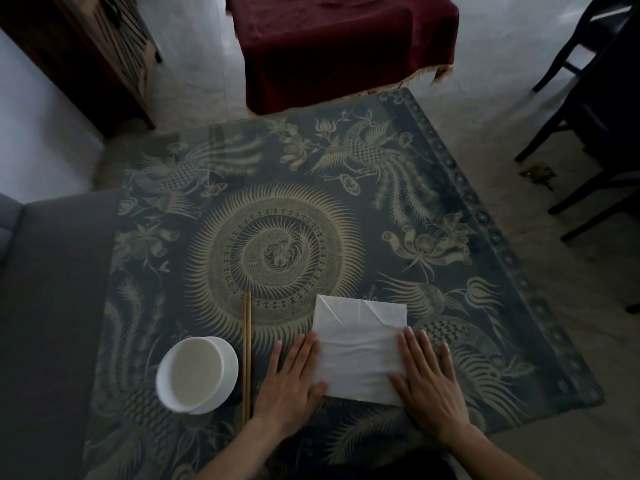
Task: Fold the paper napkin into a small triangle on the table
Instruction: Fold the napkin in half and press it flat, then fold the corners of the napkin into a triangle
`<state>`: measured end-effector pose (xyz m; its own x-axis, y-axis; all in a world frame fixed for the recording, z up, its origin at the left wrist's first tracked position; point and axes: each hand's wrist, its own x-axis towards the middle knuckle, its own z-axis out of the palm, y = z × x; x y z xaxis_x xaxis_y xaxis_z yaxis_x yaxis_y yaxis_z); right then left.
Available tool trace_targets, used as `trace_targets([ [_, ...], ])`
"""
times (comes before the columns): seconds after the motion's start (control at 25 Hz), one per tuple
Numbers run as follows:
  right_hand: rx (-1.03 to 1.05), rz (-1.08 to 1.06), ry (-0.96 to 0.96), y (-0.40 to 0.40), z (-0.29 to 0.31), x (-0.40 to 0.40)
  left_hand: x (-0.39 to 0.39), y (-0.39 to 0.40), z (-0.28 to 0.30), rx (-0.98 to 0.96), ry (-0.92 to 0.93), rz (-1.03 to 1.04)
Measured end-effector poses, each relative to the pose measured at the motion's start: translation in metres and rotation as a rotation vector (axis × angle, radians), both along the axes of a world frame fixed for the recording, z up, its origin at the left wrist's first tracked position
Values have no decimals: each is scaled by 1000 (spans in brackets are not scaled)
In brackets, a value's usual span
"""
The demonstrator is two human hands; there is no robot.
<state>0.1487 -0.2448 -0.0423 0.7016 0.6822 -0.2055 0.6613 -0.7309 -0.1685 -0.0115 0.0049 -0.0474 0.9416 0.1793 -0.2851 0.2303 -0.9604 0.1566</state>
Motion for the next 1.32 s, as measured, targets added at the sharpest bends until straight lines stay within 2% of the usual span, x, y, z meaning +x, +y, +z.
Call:
trace_targets([
  [0.16,43,44,-20,2,1,0,15,4,4,-15,-164,-75],
  [0.32,56,146,0,14,6,-5,73,24,22,-62,-259,148],
  [0.48,26,135,11,14,8,-6,127,41,35,-78,-99,311],
  [0.76,35,135,29,13,7,-6,146,48,38,-115,-25,355],
  [0.88,73,12,39,18,7,-4,148,49,39,-161,-40,276],
  [0.96,65,-126,16,24,7,0,151,43,40,-185,-86,142],
  [1.04,21,-140,29,27,6,3,160,29,42,-204,-123,-13],
  [1.16,32,-71,2,23,10,2,185,-2,47,-260,-99,-163],
  [1.32,37,320,-4,22,11,-19,209,-37,47,-205,-17,-272],
])
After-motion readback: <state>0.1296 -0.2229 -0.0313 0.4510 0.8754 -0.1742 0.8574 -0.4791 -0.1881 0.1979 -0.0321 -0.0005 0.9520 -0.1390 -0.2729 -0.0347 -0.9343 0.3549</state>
